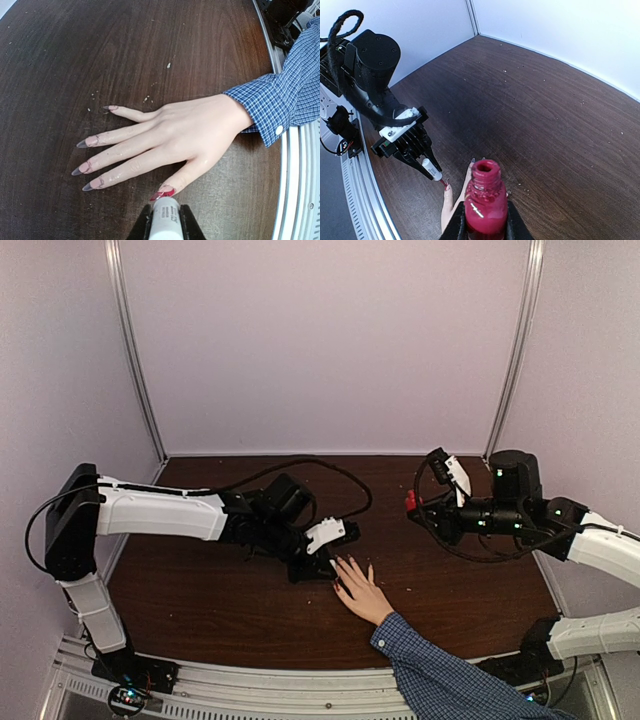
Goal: Paint the nails
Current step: Paint the nail with the hand.
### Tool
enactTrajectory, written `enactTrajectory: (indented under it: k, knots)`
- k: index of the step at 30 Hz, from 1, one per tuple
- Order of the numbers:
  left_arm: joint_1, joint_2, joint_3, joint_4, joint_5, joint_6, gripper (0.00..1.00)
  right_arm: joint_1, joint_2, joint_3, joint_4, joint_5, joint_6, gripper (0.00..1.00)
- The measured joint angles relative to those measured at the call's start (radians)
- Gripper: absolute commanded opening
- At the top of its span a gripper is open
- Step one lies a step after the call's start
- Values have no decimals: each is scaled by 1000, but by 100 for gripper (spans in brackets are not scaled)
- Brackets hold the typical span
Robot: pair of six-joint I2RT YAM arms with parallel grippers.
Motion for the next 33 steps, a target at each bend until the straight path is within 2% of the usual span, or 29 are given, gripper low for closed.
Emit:
enactTrajectory:
  k: [33]
  knots:
    - [-1, 27, 29, -23, -7, 5, 0, -6, 0, -5, 0, -2, 1, 0]
